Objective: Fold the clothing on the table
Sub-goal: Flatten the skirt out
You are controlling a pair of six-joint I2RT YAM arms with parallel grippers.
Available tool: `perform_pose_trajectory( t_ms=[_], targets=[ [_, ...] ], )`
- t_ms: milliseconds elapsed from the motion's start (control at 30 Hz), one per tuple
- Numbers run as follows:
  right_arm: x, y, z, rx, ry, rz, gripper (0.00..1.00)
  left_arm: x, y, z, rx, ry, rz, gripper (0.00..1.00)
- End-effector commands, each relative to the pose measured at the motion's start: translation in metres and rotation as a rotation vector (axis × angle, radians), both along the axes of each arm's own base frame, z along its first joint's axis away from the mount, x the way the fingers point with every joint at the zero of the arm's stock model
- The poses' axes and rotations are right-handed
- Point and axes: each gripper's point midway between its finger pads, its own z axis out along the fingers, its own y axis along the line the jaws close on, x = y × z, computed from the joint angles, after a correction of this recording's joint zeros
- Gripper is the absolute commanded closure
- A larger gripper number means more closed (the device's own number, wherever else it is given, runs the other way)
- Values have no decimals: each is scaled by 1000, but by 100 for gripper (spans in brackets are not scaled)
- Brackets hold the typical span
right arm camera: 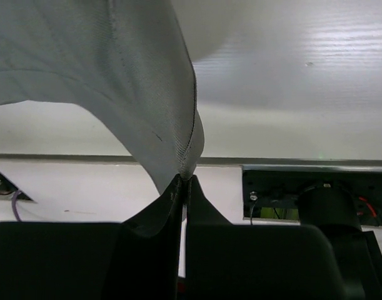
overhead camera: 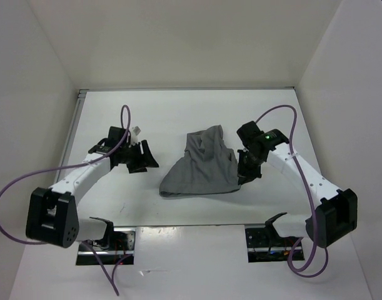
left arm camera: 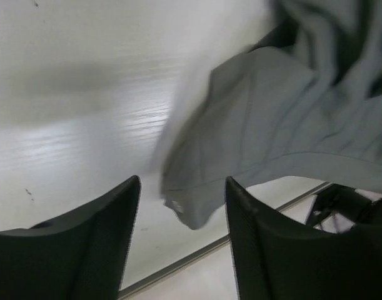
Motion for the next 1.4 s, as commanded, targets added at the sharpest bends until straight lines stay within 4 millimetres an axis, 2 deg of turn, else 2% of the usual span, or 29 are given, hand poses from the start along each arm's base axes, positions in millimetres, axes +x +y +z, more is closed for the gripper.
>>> perform_pose_trajectory(
  t_ms=[0,33,167,200,400,467,633,767,800,833,867,900,967,1000,1033,1067,1100,1133,1167,1200,1233,1300,1333,1367],
  targets=[
    [-11,-14,-7,-81,32,-36,100,-7,-13,-22,13,92,-95,39],
    [-8,-14,-7,-84,21,-46,100,-10,-12,-34,24,153,-95,47],
    [-8,-14,-9,-88,30,-46,100,-30,-21,-51,-3,244,-127,45],
    [-8,-14,-9,-89,30,-46,100,-32,-22,-52,-13,247,-133,42],
    [-8,-15,-9,-94,41,-46,100,-44,-30,-50,-79,292,-149,37],
    [-8,-14,-10,-98,49,-45,100,-50,-35,-48,-98,304,-159,37],
    [-8,-14,-12,-103,58,-45,100,-61,-38,-59,-114,360,-177,37],
    [-9,-16,-12,-113,64,-66,100,-75,-57,-64,-152,391,-258,42],
    [-9,-16,-12,-113,64,-66,100,-73,-60,-67,-150,394,-267,45],
    [-9,-16,-12,-113,64,-66,100,-68,-65,-66,-154,381,-272,55],
    [-9,-16,-12,-112,65,-75,100,-67,-69,-67,-153,376,-289,61],
    [-9,-16,-10,-107,55,-75,100,-67,-72,-73,-150,397,-289,71],
    [-8,-15,-4,-96,39,-87,100,-58,-77,-74,-142,392,-285,100],
    [-2,-14,2,-93,15,-100,100,-52,-80,-73,-146,376,-287,100],
    [1,-12,8,-79,-6,-110,100,-48,-81,-67,-146,374,-287,100],
    [5,-12,14,-75,-35,-113,100,-23,-85,-44,-155,287,-285,100],
    [14,-8,24,-54,-74,-115,100,-3,-79,-17,-157,194,-271,100],
    [19,-8,29,-55,-97,-128,100,9,-74,2,-140,153,-255,100],
    [34,-13,43,-49,-165,-163,100,47,-62,51,-105,-19,-216,100],
    [42,-14,50,-36,-196,-174,100,63,-53,74,-91,-80,-188,100],
    [53,-19,58,-32,-235,-195,100,73,-42,90,-81,-106,-160,100],
    [85,-30,89,29,-366,-248,100,97,-19,130,-102,-209,-106,100],
    [95,-33,101,50,-413,-261,100,104,-14,145,-113,-246,-95,100],
    [104,-33,113,87,-453,-263,100,114,-9,168,-122,-310,-88,100]
  ],
)
